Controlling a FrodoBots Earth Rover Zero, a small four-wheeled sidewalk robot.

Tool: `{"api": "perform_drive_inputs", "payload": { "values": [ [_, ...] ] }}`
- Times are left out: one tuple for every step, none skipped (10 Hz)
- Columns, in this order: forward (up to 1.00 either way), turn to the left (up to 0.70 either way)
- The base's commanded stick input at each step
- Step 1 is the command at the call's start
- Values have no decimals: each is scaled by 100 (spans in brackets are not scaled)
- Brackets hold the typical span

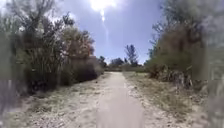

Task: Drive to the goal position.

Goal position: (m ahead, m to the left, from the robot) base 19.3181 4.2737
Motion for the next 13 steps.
{"api": "perform_drive_inputs", "payload": {
  "values": [
    [70,0],
    [70,0],
    [70,0],
    [70,0],
    [70,0],
    [70,0],
    [70,0],
    [70,0],
    [70,0],
    [70,0],
    [70,0],
    [70,0],
    [70,0]
  ]
}}
